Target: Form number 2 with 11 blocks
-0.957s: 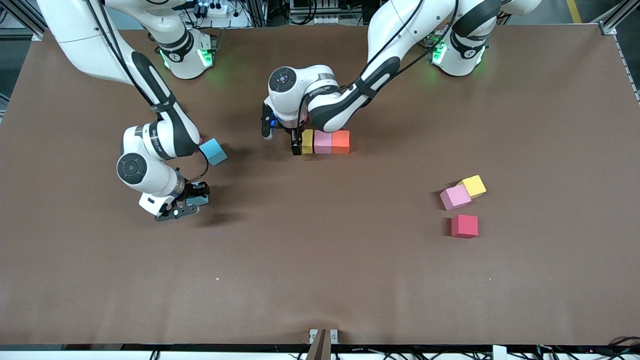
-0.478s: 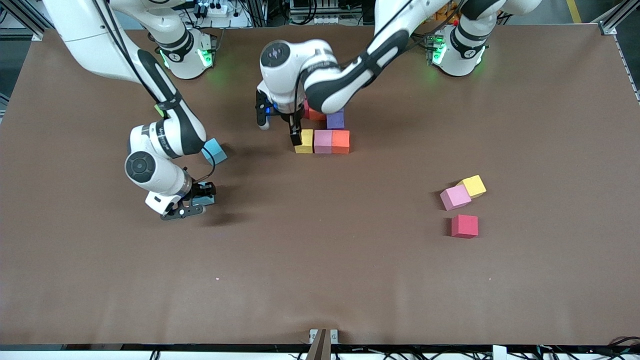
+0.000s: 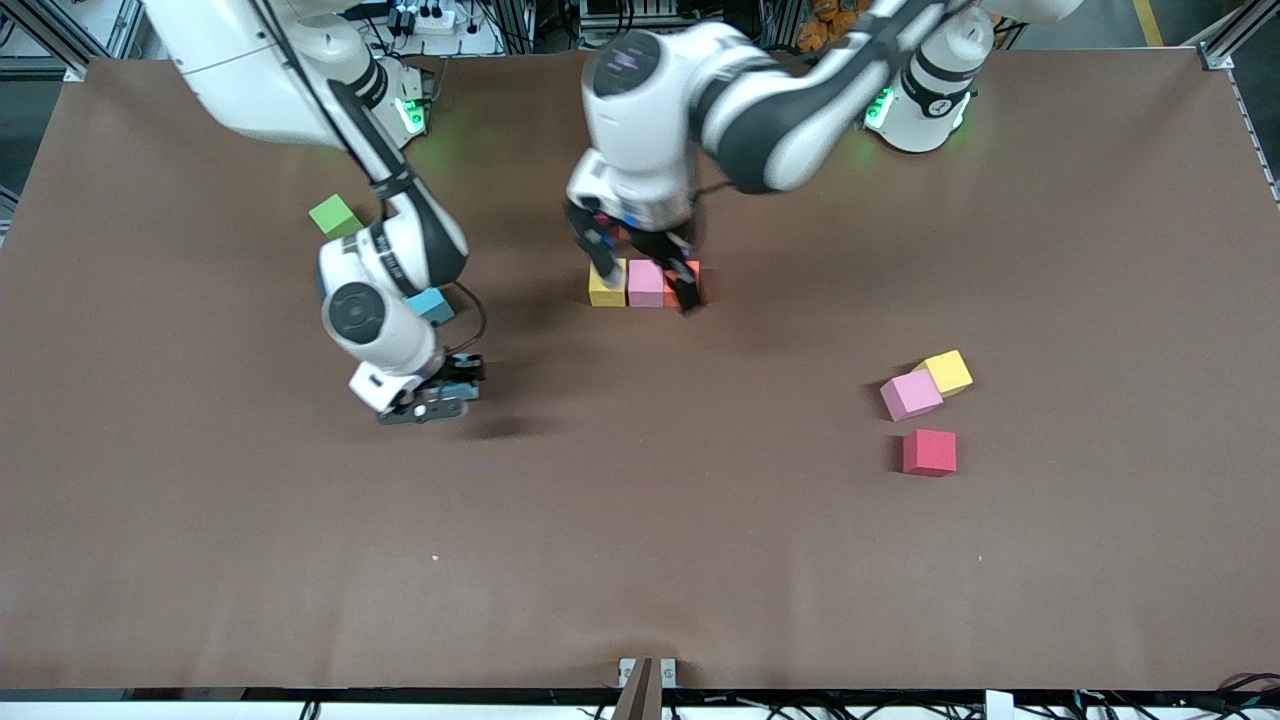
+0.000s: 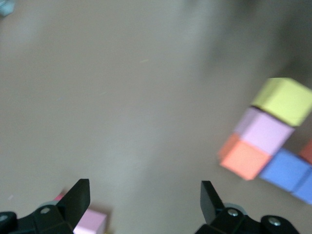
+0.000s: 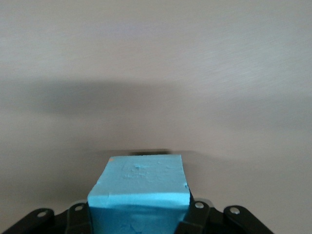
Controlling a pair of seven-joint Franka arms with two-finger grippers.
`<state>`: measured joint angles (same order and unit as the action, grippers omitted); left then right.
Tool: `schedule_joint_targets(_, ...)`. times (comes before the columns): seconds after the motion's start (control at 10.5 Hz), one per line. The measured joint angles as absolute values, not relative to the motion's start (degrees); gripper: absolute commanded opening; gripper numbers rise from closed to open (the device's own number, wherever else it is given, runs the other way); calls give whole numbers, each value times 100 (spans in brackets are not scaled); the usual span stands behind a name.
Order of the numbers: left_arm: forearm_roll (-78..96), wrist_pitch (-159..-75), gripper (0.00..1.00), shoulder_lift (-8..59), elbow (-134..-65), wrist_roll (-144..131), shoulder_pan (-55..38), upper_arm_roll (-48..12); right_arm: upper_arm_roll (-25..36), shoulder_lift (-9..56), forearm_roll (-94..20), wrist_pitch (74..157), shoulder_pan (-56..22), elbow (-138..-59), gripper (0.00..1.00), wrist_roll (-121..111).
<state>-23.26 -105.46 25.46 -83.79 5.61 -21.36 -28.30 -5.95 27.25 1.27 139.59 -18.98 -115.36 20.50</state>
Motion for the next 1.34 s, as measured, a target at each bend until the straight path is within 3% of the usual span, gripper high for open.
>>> schedule_joint_targets(0.38,-2304,-10552,100,2244,-8261,564,-452,-2821,-600,2749,127,13956,-2939,-11401,34,3178)
schedule_joint_targets(0.77,-1928,-10545,100,2324,-8304,142,793,-2800,-601,2898,127,13952,-3523,-11223,37,3984)
schedule_joint_targets(1.34,-1807,-11024,100,3188,-8348,-1818,1040,-2834,-599,3505,127,13959,-3888,-10502,37,4642)
